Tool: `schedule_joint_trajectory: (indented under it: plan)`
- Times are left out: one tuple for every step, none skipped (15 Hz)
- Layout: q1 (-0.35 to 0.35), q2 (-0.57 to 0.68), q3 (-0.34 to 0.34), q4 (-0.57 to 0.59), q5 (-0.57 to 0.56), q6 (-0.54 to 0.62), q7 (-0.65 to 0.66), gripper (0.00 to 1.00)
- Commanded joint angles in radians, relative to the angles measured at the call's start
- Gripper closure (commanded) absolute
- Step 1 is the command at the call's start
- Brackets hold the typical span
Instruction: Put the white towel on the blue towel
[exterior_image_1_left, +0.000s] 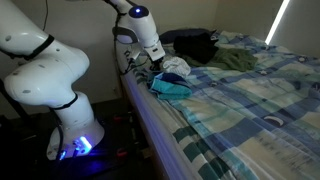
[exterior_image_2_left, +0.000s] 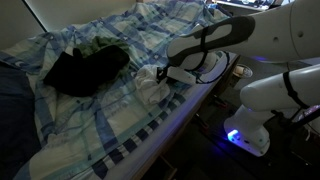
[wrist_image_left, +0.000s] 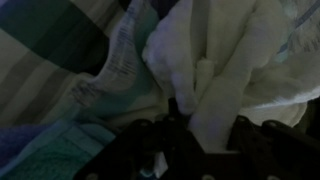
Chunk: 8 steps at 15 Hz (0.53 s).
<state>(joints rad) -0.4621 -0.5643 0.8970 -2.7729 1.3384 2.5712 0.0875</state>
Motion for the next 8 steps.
schedule_joint_trajectory:
  plan:
    - [-0.027,-0.044,-0.003,0.0,-0.039,-0.068,0.029,0.93]
    - [-0.03,-0.046,-0.002,0.0,-0.041,-0.073,0.028,0.96]
    - [-0.034,-0.045,0.0,0.0,-0.043,-0.078,0.026,0.94]
    - [-0.038,-0.04,0.005,0.0,-0.042,-0.079,0.024,0.94]
    - [-0.039,-0.039,0.004,0.0,-0.039,-0.083,0.021,0.96]
    - [-0.036,-0.047,-0.001,0.0,-0.037,-0.088,0.022,0.95]
    - [-0.029,-0.062,-0.014,0.0,-0.034,-0.096,0.021,0.95]
    - [-0.021,-0.083,-0.034,0.001,-0.032,-0.108,0.022,0.95]
